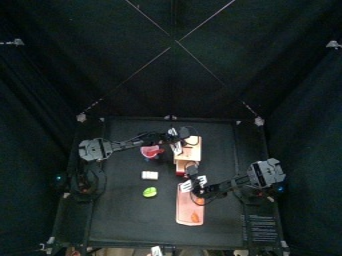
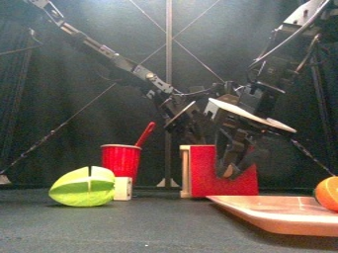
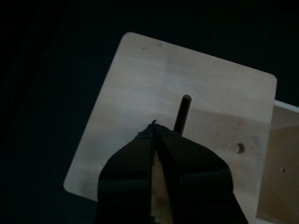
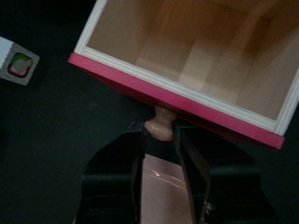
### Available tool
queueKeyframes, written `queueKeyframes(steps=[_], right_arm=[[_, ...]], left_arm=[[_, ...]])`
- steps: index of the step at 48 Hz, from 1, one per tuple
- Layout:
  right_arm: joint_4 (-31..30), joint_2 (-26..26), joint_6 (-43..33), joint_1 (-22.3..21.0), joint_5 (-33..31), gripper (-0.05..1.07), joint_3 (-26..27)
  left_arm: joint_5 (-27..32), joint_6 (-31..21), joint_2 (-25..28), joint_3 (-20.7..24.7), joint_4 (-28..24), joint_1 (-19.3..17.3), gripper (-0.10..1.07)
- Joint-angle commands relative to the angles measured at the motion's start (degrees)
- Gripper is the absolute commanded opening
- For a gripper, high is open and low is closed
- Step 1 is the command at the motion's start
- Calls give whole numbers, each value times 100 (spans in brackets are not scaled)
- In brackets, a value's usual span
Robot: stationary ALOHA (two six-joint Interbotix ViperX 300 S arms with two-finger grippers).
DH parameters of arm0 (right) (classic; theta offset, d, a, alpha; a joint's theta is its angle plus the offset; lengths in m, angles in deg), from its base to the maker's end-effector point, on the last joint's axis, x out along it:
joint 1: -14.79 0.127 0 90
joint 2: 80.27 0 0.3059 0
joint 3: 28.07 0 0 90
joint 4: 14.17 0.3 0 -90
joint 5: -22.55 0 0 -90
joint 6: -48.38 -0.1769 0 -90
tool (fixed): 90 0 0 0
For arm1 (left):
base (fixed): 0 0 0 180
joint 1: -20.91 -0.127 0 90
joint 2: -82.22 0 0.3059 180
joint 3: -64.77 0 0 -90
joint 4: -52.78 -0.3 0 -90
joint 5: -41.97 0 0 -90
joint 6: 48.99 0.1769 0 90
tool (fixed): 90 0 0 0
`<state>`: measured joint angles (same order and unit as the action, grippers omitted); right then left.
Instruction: Open drawer
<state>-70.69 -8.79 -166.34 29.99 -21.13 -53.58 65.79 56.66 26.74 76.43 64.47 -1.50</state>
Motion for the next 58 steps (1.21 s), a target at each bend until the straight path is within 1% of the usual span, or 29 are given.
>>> queueKeyframes(steps=[1,14,26,32,40,45,48,58], right_arm=[[44,149,-9,132,35,48,53],[26,149,-18,149,35,48,53],[18,141,-18,149,44,52,35],[26,141,-18,185,44,61,44],[44,141,-18,290,44,79,44],[97,167,-9,316,70,87,44],[97,193,-9,334,88,90,44],[97,281,-9,369,79,90,9]], left_arm=[[79,-9,0,-18,-9,9,49],[70,-9,0,-18,-9,9,49],[70,-9,0,-18,-9,9,49],[79,-9,0,-18,-9,9,49],[79,-9,0,-18,35,18,49],[79,-9,0,-9,70,9,49],[79,-9,0,-9,70,18,49],[79,-9,-9,-9,70,18,49]])
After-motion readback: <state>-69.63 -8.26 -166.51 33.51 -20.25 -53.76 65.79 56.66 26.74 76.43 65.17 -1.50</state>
